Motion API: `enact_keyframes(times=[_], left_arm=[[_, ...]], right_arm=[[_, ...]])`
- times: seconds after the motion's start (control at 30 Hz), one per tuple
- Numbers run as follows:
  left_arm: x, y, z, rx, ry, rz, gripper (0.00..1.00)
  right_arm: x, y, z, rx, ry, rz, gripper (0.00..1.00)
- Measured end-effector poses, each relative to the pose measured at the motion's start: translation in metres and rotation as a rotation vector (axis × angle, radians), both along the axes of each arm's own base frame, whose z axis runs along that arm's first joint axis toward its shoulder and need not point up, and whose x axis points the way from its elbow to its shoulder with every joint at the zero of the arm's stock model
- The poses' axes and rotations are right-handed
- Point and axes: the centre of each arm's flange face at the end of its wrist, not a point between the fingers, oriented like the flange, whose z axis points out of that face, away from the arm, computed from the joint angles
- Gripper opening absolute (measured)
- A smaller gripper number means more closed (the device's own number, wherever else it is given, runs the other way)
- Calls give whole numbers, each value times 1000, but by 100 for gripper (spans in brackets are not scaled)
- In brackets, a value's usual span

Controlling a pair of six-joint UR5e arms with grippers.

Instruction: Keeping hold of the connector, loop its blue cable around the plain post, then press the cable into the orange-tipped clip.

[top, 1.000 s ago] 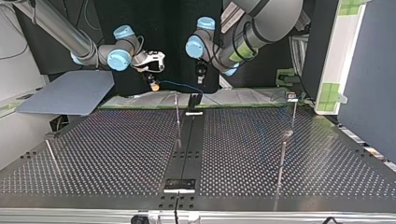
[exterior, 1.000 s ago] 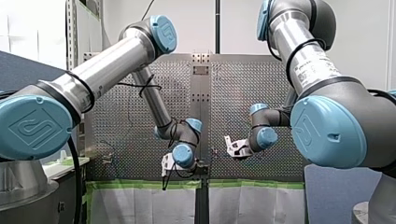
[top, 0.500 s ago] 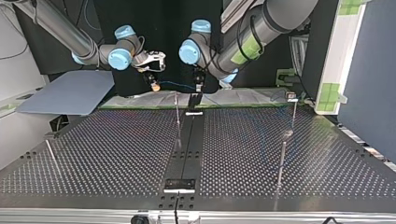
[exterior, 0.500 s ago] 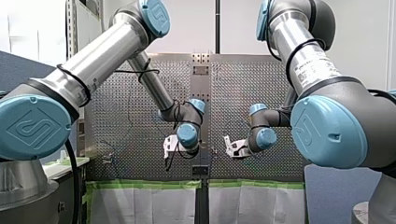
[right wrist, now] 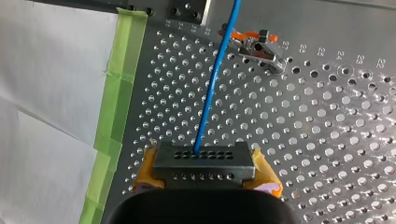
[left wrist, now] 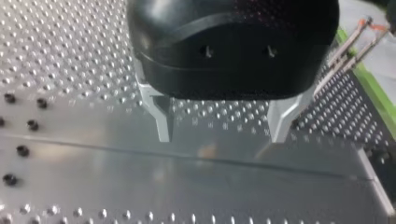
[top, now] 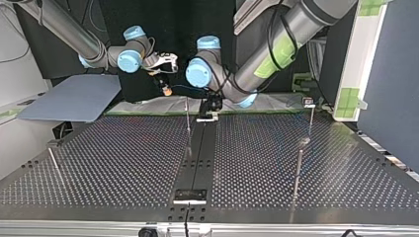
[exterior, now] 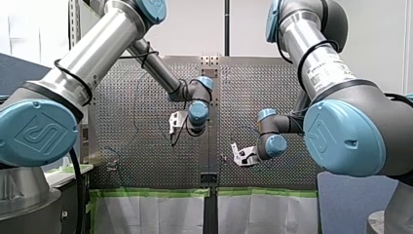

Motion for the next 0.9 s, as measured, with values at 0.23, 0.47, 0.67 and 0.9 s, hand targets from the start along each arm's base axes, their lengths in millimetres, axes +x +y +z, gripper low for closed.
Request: enact_keyframes(times=[0.23, 0.47, 0.67, 0.9], left_arm=[[14, 23, -2, 88, 63, -2, 100], [14, 23, -24, 175, 154, -76, 100], [20, 14, -36, 223, 211, -148, 100], [32, 4, -18, 215, 223, -185, 100]], right_arm=[[0, 0, 0, -3, -1, 0, 0], [0, 0, 0, -3, -3, 0, 0], [1, 0, 0, -3, -4, 1, 0], [1, 1, 0, -2, -5, 2, 0]])
